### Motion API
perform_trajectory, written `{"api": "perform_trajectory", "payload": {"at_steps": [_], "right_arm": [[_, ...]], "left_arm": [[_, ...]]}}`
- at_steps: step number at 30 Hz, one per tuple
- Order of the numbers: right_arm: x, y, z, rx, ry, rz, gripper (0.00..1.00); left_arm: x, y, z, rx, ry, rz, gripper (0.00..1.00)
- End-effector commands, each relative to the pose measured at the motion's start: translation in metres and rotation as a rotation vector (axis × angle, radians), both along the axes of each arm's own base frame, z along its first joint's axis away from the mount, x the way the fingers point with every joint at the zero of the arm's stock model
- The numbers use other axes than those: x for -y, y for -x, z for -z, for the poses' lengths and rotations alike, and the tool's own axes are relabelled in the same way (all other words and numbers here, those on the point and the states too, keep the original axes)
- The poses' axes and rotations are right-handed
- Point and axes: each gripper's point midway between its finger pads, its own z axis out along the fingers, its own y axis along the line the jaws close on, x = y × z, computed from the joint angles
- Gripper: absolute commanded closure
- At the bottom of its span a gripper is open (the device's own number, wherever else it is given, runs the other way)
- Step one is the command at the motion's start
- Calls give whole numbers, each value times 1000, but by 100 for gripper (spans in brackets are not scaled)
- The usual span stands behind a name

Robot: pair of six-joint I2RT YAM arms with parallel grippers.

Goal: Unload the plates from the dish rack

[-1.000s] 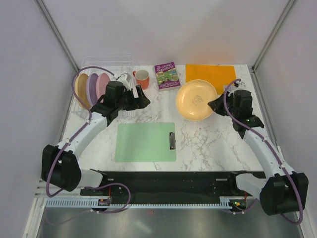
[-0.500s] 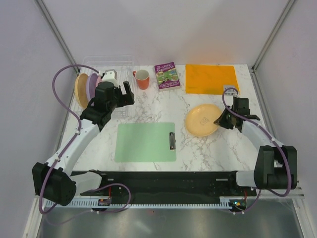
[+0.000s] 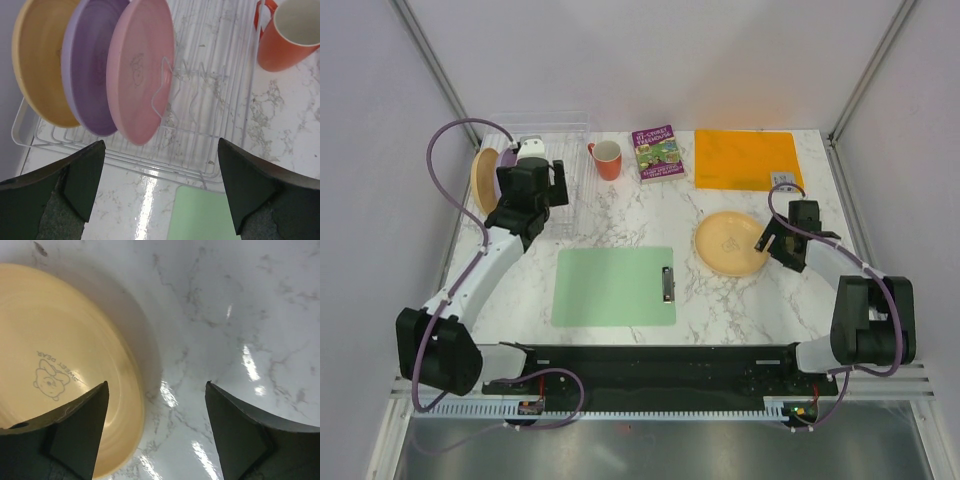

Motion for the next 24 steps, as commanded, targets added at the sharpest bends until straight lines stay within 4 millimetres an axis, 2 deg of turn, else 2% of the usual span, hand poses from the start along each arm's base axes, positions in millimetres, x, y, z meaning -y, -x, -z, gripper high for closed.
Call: {"api": "perform_trajectory", "payload": {"at_steps": [1,2,5,7,8,10,11,13,18,21,24], "right_arm": [[43,-2,-48,88,225,83,14],[48,-1,-64,129,254,96,14],[47,2,-90,198,255,94,13],[45,6,-97,217,245,86,12],[44,7,-104,238,242,88,12],[41,8,-108,253,229,78,12],[40,9,-108,255,224,76,11],[38,10,-105,242,214,67,12],[34,10,-98,222,197,53,12],[33,10,-99,224,194,52,12],[34,10,-100,228,199,52,12]], "left_arm": [[-23,-23,-11,16,-111,-78,2],[-26,-25,-9,13,-114,-93,2],[-30,-36,-6,21,-128,-130,3],[-35,-42,-10,35,-149,-161,4],[-36,-46,-4,19,-165,-175,4],[-41,-50,-6,28,-189,-205,4],[-43,-53,-1,16,-201,-216,4],[-46,-57,-3,21,-225,-235,5],[-54,-65,7,3,-260,-274,12],[-60,-66,9,-5,-271,-299,22],[-61,-67,11,-5,-264,-300,42]]}}
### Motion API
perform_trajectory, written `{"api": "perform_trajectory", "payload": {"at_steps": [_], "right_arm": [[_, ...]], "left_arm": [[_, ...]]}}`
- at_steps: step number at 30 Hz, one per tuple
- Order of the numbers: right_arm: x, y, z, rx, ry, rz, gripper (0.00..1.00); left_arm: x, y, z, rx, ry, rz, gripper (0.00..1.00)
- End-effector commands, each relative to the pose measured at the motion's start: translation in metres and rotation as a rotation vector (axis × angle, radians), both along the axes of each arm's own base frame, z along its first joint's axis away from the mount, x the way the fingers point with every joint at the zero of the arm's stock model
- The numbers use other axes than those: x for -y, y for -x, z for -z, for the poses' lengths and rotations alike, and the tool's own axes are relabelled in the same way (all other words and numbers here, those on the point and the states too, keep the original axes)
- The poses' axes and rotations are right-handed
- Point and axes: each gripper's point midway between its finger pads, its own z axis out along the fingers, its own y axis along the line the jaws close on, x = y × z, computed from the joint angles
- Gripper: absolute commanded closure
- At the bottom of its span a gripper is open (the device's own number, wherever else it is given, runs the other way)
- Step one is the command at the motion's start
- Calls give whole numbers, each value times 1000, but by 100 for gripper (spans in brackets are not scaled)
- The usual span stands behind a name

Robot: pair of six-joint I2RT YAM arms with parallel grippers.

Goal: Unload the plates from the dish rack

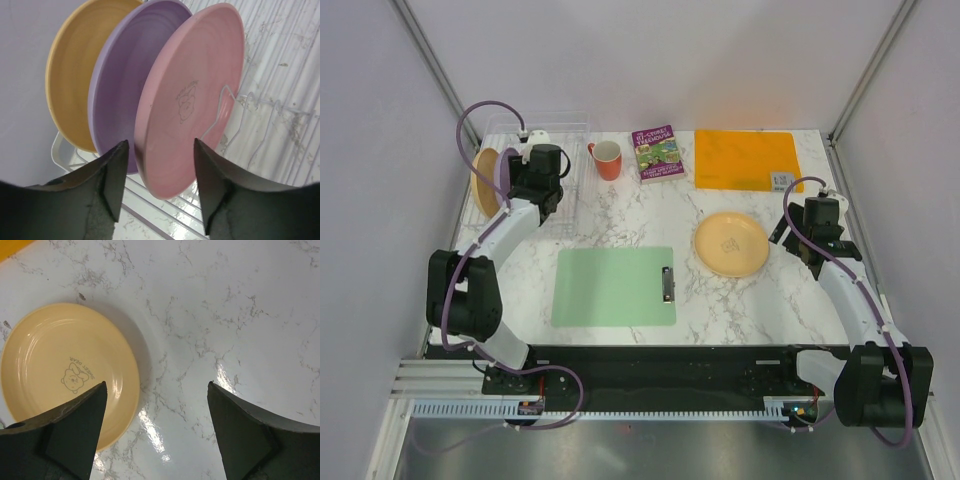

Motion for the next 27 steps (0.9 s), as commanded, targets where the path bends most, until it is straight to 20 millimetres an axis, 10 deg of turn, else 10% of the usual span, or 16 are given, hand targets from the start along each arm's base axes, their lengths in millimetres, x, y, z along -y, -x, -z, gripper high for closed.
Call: {"api": "perform_trajectory", "payload": {"at_steps": [1,15,27], "right_arm": [[1,-3,-8,17,8,-10,12],[-3,-3,-2,1,-7,-22,12],[-6,-2,3,-14,-22,-33,12]], "left_arm": [[-9,-11,-26,82,-21,-47,44],[-20,-7,-30,84,-49,-103,98],[-30,-2,-71,154,-109,-143,98]]}}
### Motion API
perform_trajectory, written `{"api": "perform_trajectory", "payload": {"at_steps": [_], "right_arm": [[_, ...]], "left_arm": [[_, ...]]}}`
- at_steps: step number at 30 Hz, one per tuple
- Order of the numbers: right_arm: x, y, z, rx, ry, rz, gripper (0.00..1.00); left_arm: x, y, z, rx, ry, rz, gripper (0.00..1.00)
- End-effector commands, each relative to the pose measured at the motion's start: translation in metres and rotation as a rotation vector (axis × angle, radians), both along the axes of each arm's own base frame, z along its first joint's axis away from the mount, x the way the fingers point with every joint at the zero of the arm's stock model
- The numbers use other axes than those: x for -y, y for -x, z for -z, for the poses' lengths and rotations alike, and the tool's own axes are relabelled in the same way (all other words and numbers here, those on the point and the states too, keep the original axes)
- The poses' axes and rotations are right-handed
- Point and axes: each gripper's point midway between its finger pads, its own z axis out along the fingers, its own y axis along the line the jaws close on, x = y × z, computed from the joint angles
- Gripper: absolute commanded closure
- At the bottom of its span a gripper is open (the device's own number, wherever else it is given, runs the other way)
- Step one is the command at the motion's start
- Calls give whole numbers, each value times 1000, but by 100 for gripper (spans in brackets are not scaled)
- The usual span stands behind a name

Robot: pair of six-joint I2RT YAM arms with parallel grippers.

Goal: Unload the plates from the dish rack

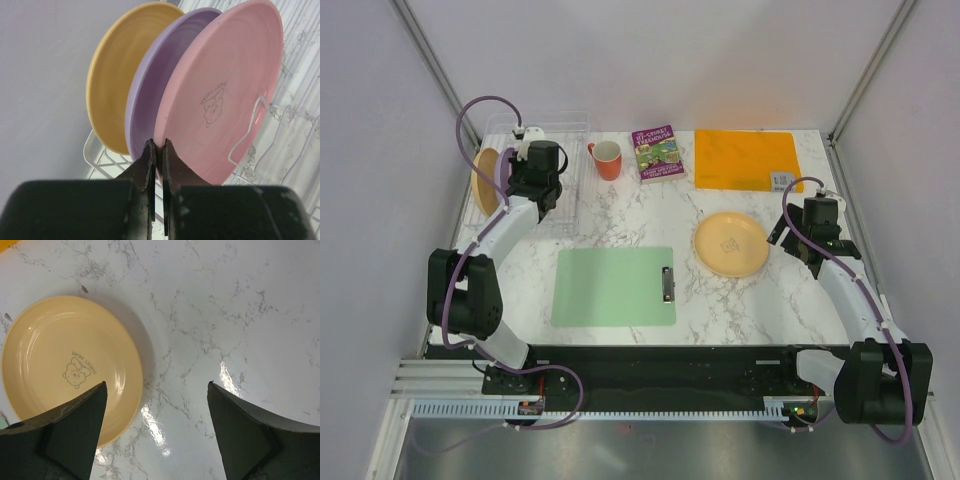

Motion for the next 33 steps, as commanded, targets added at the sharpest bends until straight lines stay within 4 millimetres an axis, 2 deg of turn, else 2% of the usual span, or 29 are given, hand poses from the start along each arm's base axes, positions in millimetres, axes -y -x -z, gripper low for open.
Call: {"api": "perform_trajectory", "payload": {"at_steps": [1,8,13,17,20,21,24,25,26,28,29,30,31,32,33], "right_arm": [[-1,-2,-1,1,-1,-15,12],[-3,-2,-1,1,-8,-21,12],[-4,-1,-3,10,-15,-22,12],[-7,-2,-12,36,-24,-33,12],[-4,-2,-29,73,-12,-23,13],[-5,-2,-38,97,-9,-26,13],[-14,-6,-65,175,-25,-74,13],[-19,-9,-77,208,-41,-99,13],[-30,-11,-87,242,-74,-145,13],[-49,-15,-103,290,-136,-221,12],[-56,-19,-112,325,-157,-247,13],[-71,-19,-119,346,-205,-299,13],[-74,-21,-123,361,-220,-304,13],[-87,-23,-131,390,-240,-344,13],[-100,-23,-135,402,-267,-377,13]], "left_arm": [[-8,-5,-67,177,-40,-51,98],[-19,4,-105,211,-157,-76,98],[-15,10,-127,238,-224,-82,98],[-12,16,-142,260,-234,-75,98],[-2,23,-152,274,-216,-31,98],[9,22,-157,285,-193,27,98],[34,21,-145,220,-83,148,98],[45,22,-145,246,1,178,98],[62,22,-137,204,64,272,98],[89,27,-133,229,224,364,98],[112,29,-127,209,309,467,98],[124,32,-122,196,372,516,98],[138,35,-114,190,456,547,98],[158,40,-110,172,537,629,98],[169,42,-106,160,592,663,98]]}}
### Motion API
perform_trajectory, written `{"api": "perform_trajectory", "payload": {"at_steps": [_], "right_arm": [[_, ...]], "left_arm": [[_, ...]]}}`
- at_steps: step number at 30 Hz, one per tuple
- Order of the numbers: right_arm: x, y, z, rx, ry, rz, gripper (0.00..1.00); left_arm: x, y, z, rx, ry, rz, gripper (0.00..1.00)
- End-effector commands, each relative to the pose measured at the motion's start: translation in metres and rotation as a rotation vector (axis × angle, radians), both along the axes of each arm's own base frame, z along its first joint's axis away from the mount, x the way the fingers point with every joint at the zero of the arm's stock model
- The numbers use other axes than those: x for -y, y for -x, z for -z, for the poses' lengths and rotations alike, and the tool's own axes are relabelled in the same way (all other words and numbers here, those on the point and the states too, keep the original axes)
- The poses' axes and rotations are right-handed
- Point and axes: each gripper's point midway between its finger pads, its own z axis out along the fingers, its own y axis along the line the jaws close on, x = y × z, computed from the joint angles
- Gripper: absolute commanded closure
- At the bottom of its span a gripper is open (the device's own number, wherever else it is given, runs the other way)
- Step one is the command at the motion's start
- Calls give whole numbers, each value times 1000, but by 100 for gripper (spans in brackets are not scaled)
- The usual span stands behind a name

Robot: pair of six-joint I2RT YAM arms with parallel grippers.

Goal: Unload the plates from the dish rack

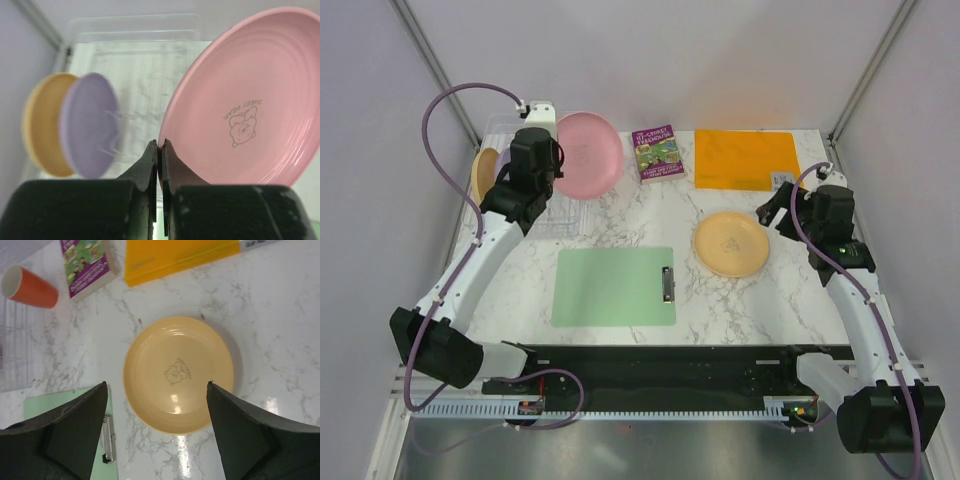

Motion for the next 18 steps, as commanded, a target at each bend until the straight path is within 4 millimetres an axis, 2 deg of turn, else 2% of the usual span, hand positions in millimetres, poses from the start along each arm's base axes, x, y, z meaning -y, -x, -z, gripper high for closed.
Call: {"api": "perform_trajectory", "payload": {"at_steps": [1,2,3,4,6,8,12,18], "right_arm": [[-53,-8,-47,146,-122,-180,13],[-59,-11,-49,159,-129,-191,13],[-70,-10,-48,152,-136,-215,11],[-72,-12,-50,155,-129,-208,11],[-88,-13,-47,144,-134,-245,11],[-99,-15,-44,146,-148,-269,11],[-124,-12,-46,165,-205,-333,11],[-146,-11,-41,158,-237,-378,11]], "left_arm": [[85,22,20,-107,424,308,98],[99,26,27,-141,467,365,98],[107,28,32,-159,497,385,98],[115,30,42,-179,548,397,98],[132,37,47,-194,591,462,98],[142,42,57,-212,630,483,98],[152,47,67,-243,680,496,98],[162,51,72,-261,710,514,98]]}}
